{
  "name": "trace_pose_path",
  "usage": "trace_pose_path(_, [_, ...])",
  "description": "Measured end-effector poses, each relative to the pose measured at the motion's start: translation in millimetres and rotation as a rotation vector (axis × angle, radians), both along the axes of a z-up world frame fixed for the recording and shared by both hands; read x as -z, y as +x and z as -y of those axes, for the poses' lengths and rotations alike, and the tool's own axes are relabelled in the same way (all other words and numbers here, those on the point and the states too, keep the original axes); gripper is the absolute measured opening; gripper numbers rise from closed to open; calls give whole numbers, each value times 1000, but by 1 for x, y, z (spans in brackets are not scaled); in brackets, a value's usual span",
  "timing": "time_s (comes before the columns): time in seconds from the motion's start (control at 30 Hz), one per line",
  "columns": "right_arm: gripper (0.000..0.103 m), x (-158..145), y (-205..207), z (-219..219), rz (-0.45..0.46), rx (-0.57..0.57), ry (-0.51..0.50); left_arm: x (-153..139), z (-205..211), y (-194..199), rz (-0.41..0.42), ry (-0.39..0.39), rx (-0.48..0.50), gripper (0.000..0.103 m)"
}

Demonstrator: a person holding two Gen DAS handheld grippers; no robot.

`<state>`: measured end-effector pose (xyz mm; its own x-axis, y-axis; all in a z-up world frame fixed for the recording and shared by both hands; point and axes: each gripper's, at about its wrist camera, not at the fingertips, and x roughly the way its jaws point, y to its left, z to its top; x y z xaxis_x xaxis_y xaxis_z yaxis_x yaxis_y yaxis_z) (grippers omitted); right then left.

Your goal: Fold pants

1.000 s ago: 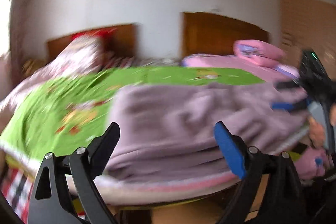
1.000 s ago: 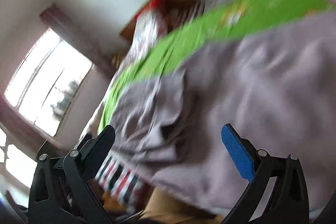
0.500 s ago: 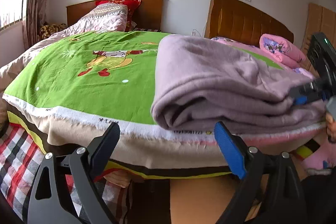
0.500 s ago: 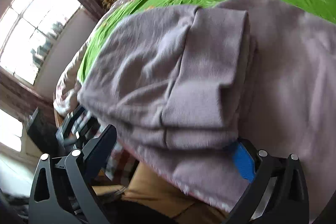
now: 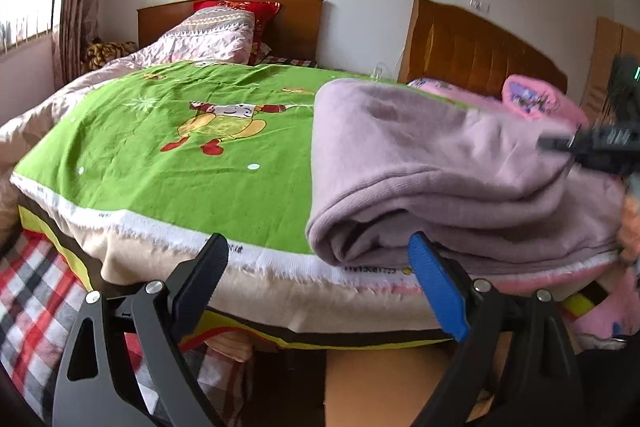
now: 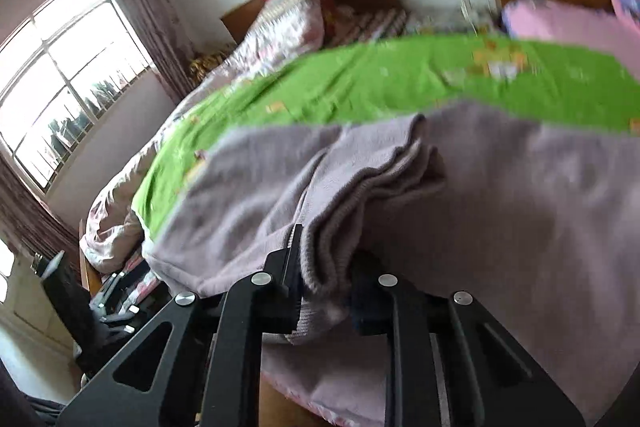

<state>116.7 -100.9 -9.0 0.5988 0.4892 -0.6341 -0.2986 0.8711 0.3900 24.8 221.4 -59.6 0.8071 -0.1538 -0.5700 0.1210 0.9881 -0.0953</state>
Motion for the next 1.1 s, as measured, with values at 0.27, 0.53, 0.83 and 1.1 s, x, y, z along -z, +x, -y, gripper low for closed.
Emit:
trace_pose_path(0.27, [20, -73, 9, -16, 199, -48, -4, -13, 15, 25, 11, 90, -40, 91])
trace_pose_path(0.53, [9, -63, -18, 20, 249, 55, -55, -6, -7, 33, -32, 107, -149, 102])
trace_pose_path(0.83, [11, 55, -6, 95, -97, 221, 25, 1, -6, 33, -69, 112, -157, 101])
trace_pose_path(1.1, [16, 36, -7, 79, -70, 145, -3, -2, 3, 30, -58, 186, -133, 101])
